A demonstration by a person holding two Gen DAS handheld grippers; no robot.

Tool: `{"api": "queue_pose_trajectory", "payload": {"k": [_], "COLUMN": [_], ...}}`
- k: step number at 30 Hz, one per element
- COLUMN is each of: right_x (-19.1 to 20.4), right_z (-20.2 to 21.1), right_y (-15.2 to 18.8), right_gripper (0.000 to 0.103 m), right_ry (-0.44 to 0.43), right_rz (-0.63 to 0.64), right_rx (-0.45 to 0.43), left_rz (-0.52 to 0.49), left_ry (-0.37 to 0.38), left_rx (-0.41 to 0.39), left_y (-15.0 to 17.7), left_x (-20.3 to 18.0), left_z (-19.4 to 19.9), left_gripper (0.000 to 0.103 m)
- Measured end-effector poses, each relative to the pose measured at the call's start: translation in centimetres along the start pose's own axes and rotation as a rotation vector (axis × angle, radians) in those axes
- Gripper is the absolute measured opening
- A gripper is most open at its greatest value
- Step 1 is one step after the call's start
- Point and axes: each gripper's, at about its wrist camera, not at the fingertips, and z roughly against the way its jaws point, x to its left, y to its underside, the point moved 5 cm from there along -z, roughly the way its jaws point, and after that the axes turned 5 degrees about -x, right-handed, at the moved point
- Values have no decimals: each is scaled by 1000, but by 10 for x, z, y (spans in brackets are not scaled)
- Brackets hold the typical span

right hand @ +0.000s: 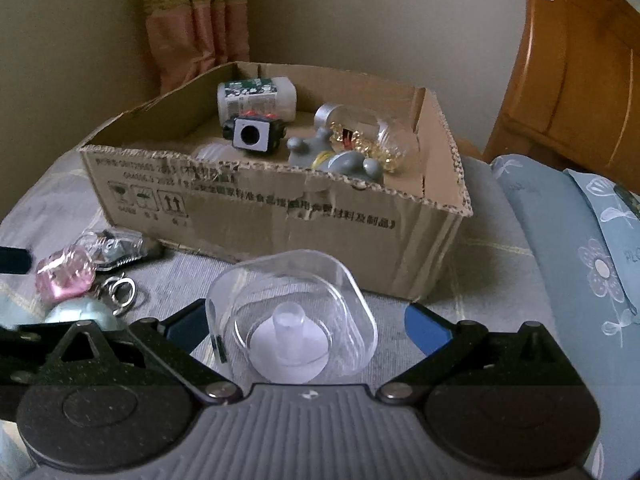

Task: Organize rigid objects
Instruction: 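Grasp the mint-green round case with the left tool while the right tool grasps the clear container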

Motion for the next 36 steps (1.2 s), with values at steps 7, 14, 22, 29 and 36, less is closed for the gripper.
{"api": "queue_pose_trajectory", "payload": {"k": [7,14,22,29,36], "right_x": [1,5,-3,-9,-9], "right_z": [-1,-1,-4,-5,-4], "right_y": [8,15,19,24,28], "right_gripper": [103,103,103,103,103], "right_ry": [-4,-17,-74,-117,-126], "right_rz": [35,88,65,45,46], "right_rx": [6,7,-14,-33,-68], "left_rz": [-20,-58,-23,31,73], "left_ry": [-27,-96,-124,-117,-174], "left_rx": [31,36,49,50,57], "left_y": [10,28,36,40,51], "left_x": [4,30,44,47,68], "left_z": [-7,8,19,21,34], "left_gripper": [100,101,102,102,102]}}
